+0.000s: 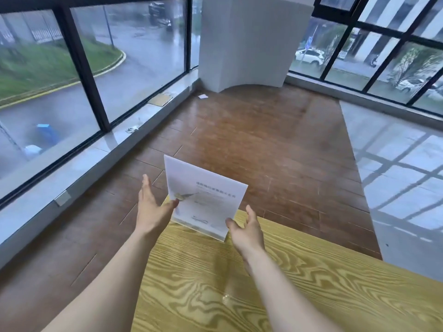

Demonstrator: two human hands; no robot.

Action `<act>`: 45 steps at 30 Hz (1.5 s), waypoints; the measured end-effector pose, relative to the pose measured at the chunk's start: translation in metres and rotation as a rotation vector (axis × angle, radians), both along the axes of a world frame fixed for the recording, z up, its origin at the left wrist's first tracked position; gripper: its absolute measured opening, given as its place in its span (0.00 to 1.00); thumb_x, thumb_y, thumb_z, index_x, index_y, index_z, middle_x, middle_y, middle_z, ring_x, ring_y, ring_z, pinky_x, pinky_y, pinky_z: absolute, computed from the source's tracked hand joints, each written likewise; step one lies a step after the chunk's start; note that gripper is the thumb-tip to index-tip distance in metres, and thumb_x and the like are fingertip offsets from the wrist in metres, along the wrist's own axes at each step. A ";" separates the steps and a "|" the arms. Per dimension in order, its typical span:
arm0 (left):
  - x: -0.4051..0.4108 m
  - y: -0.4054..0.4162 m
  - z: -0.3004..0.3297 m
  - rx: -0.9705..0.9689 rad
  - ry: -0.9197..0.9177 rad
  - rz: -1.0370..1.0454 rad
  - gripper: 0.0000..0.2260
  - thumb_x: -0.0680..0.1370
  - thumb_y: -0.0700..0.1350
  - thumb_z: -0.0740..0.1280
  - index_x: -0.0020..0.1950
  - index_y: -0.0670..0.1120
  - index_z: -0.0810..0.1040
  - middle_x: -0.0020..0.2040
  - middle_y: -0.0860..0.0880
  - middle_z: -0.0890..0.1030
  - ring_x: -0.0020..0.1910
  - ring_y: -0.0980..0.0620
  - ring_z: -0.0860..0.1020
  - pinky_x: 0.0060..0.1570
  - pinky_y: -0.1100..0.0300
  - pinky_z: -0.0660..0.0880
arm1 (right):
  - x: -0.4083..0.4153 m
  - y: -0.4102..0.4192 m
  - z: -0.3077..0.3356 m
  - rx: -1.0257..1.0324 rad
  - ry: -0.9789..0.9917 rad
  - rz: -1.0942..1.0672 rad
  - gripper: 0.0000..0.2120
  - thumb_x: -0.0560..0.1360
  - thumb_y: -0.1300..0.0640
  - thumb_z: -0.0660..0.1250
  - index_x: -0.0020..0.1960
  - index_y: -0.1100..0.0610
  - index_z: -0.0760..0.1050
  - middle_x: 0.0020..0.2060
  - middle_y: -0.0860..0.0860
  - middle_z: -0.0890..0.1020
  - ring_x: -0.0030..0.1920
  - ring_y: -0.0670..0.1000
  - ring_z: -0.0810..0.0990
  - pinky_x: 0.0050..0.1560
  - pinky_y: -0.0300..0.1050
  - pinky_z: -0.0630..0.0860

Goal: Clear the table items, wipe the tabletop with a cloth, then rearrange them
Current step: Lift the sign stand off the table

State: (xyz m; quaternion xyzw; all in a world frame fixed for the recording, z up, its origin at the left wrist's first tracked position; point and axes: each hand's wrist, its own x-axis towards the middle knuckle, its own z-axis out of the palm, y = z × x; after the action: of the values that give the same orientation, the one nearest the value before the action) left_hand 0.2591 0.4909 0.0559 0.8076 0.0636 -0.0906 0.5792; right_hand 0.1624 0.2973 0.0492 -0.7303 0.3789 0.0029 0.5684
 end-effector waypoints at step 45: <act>-0.569 -0.487 0.016 -0.032 -0.055 -0.778 0.25 0.74 0.35 0.65 0.70 0.50 0.77 0.62 0.55 0.83 0.64 0.55 0.80 0.60 0.54 0.78 | -0.636 -0.431 0.033 -0.073 0.043 -0.683 0.28 0.75 0.55 0.65 0.75 0.50 0.67 0.66 0.53 0.80 0.64 0.58 0.79 0.60 0.54 0.77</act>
State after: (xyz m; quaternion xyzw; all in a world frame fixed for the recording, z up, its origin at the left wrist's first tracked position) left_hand -0.3101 0.0037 0.0722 0.7643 -0.2647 -0.2827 0.5156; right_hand -0.4739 -0.1341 0.0826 -0.5810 0.6131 -0.1858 0.5020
